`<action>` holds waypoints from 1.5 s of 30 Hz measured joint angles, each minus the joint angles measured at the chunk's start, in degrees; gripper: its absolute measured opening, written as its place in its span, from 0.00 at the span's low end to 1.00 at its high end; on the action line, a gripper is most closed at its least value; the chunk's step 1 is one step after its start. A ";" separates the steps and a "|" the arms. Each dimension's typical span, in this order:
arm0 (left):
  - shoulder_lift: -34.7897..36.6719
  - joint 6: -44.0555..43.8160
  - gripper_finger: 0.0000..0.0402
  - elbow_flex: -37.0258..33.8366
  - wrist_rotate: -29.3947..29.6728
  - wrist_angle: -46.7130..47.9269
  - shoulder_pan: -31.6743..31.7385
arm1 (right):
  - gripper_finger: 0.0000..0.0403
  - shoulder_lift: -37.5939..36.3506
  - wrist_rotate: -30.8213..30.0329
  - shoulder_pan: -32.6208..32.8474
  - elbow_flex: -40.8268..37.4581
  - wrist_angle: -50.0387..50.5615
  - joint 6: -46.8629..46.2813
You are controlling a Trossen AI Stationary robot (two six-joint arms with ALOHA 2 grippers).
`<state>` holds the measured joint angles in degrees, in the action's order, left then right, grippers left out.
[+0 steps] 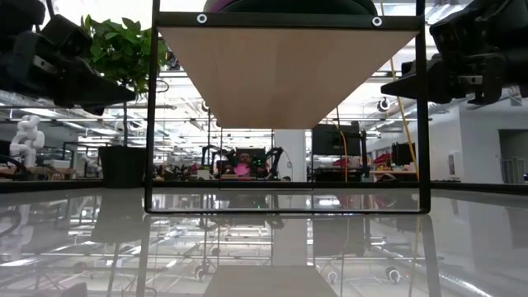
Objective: Place and stack plates onto a shelf
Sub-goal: Return to Home Position
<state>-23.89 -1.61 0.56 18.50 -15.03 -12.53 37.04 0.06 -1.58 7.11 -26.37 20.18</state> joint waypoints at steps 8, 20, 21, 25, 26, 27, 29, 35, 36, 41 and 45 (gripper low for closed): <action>-0.01 2.43 0.01 0.00 -5.06 -2.63 0.00 | 0.00 -0.24 0.05 0.00 0.00 0.03 -0.74; -0.01 3.19 0.01 0.00 -4.98 -2.57 0.45 | 0.00 -4.19 1.68 0.04 -0.85 5.91 -6.13; -0.01 3.18 0.01 0.00 -4.98 -2.65 0.56 | 0.00 -4.54 1.72 0.06 -1.20 5.30 -6.11; -0.01 3.13 0.01 0.00 -4.98 -2.68 0.56 | 0.00 -6.37 1.72 0.04 -4.06 3.63 -5.63; -0.01 3.12 0.01 0.00 -4.98 -2.70 0.56 | 0.00 -6.77 1.61 0.04 -4.73 3.13 -5.58; -0.03 3.10 0.01 0.00 -4.98 -2.70 0.56 | 0.00 -7.18 1.57 0.04 -5.54 1.80 -5.59; -0.01 3.08 0.01 0.00 -4.98 -2.70 0.56 | 0.00 -8.34 1.59 0.04 -5.90 3.70 -5.46; -0.03 3.46 0.01 0.00 -4.96 -2.73 0.56 | 0.00 -10.91 1.59 0.04 -6.01 6.12 -5.86; -0.03 3.47 0.01 0.00 -4.96 -2.70 0.56 | 0.00 -11.55 1.67 0.04 -6.01 6.58 -6.04; -0.03 3.04 0.01 0.00 -4.96 -1.74 0.56 | 0.00 -15.48 1.75 0.04 -6.05 9.73 -6.86; -0.03 2.97 0.01 0.00 -4.96 -1.69 0.56 | 0.00 -18.84 1.60 0.04 -6.12 11.60 -8.79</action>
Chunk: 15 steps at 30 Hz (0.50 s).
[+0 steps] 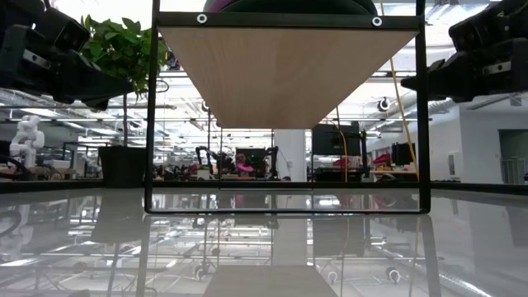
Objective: Place and stack plates onto a shelf
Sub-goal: Return to Home Position
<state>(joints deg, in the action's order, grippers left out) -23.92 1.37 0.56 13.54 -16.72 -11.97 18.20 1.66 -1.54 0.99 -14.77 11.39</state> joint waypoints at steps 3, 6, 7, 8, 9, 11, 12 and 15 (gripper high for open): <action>0.00 -0.04 0.01 0.00 0.00 -0.01 0.00 | 0.00 -2.11 -0.09 0.00 -0.02 1.50 -1.16; 0.00 -0.25 0.01 0.00 0.00 0.00 0.00 | 0.00 -4.11 -1.66 0.00 -0.04 3.80 -1.35; 0.00 -0.39 0.01 0.00 0.00 -0.01 0.00 | 0.00 -4.74 -2.24 0.00 -0.04 4.54 -1.52; 0.00 -0.39 0.01 0.00 0.01 -0.01 0.00 | 0.00 -5.33 -3.00 0.00 -0.04 5.50 -1.55; 0.00 -0.39 0.01 0.00 0.00 -0.01 0.00 | 0.00 -5.96 -3.17 0.00 -0.04 6.34 -1.55; 0.00 -0.39 0.01 0.00 0.00 -0.01 0.00 | 0.00 -7.25 -3.12 0.00 -0.07 6.90 -1.57; 0.00 -0.39 0.01 0.00 0.01 -0.01 0.00 | 0.00 -7.89 -3.14 0.00 -0.09 6.90 -1.57; 0.00 -0.60 0.01 0.00 0.01 -0.01 0.00 | 0.00 -9.85 -3.26 0.00 -0.09 7.12 -1.25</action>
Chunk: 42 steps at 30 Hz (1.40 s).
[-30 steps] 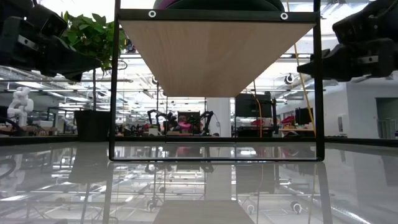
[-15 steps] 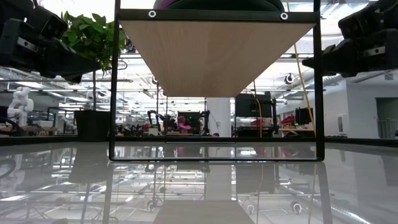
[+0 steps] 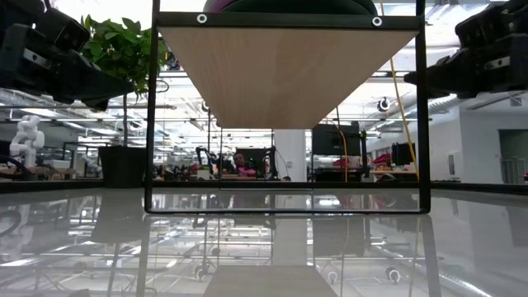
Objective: Place and stack plates onto a shelf
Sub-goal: Return to Home Position
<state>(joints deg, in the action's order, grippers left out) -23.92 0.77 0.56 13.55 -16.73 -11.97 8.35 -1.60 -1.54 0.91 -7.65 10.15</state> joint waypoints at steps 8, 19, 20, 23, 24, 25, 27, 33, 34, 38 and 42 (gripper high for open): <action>0.00 -0.49 0.01 0.00 0.00 0.18 0.00 | 0.00 -6.35 -1.56 -0.02 -0.02 4.64 0.35; 0.00 -0.65 0.01 0.02 0.01 0.66 0.00 | 0.00 -8.27 -1.61 -0.02 0.52 5.39 1.14; 0.00 -0.65 0.01 0.02 0.01 0.63 0.00 | 0.00 -8.29 -1.73 -0.02 0.52 5.43 1.18; 0.00 -0.46 0.01 0.02 0.01 0.61 0.00 | 0.00 -8.25 -2.83 -0.02 0.44 6.45 1.13; 0.00 0.00 0.01 0.02 0.01 0.59 0.00 | 0.00 -8.21 -2.82 -0.04 0.31 6.52 1.14; 0.00 0.63 0.01 0.02 0.01 0.37 0.00 | 0.00 -8.18 -2.80 -0.04 0.22 6.46 1.13; 0.32 1.97 0.01 0.02 0.04 -0.19 0.00 | 0.00 -8.18 -2.78 -0.04 0.20 6.44 1.07; 3.88 4.57 0.01 0.02 0.06 0.35 0.00 | 0.00 -8.18 -2.67 -0.04 0.20 6.48 1.05; 4.61 4.82 0.01 0.02 0.08 0.35 0.00 | 0.00 -8.18 -2.65 -0.04 0.20 6.48 1.05; 7.85 6.28 0.01 0.03 0.06 1.30 0.00 | 0.00 -8.16 -2.65 -0.04 0.20 6.50 1.03; 11.09 6.33 0.01 0.07 0.06 4.32 0.00 | 0.00 -8.16 -2.65 -0.04 0.20 6.52 1.03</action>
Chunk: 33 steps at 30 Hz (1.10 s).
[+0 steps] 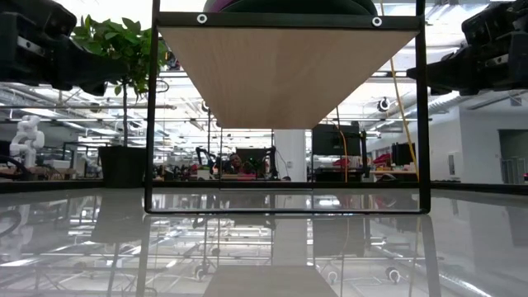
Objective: Place and stack plates onto a shelf
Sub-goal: Return to Home Position
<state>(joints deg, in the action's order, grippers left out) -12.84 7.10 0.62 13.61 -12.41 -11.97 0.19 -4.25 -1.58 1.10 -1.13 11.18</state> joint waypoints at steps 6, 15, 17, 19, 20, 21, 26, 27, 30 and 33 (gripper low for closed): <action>4.63 0.17 0.01 0.00 -0.07 3.10 0.00 | 0.00 0.00 0.00 0.00 0.00 0.04 -0.02; 11.91 1.82 0.01 0.00 -0.11 8.05 0.00 | 0.00 0.01 0.01 0.00 0.00 0.07 -0.65; 12.79 2.51 0.01 0.00 -0.09 9.18 0.00 | 0.00 0.01 0.02 0.00 0.00 0.07 -1.19; 12.64 2.92 0.01 0.02 1.21 9.37 0.01 | 0.00 0.02 0.02 0.00 0.00 0.09 -1.84; 12.69 3.04 0.01 0.02 1.65 9.31 0.09 | 0.00 0.01 0.02 0.00 -0.01 0.07 -2.44; 12.67 3.14 0.01 0.02 1.81 9.31 0.12 | 0.00 0.02 0.00 0.00 -0.02 0.07 -3.20; 12.67 3.10 0.01 0.02 1.40 9.05 0.37 | 0.00 0.16 -0.02 0.00 -0.02 0.07 -4.44; 12.67 3.10 0.01 0.02 1.22 9.13 0.37 | 0.00 0.16 -0.02 0.00 -0.02 0.04 -4.44; 12.58 2.65 0.01 0.04 -1.64 9.88 0.41 | 0.00 0.15 -0.02 0.00 -0.02 -0.03 -4.44; 12.51 2.32 0.01 0.07 -3.15 10.17 0.63 | 0.00 0.15 -0.11 0.00 -0.02 -0.68 -4.42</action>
<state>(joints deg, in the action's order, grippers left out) -0.32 9.42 0.69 10.46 -2.24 -11.33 0.34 -4.36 -1.58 1.08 -1.80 6.76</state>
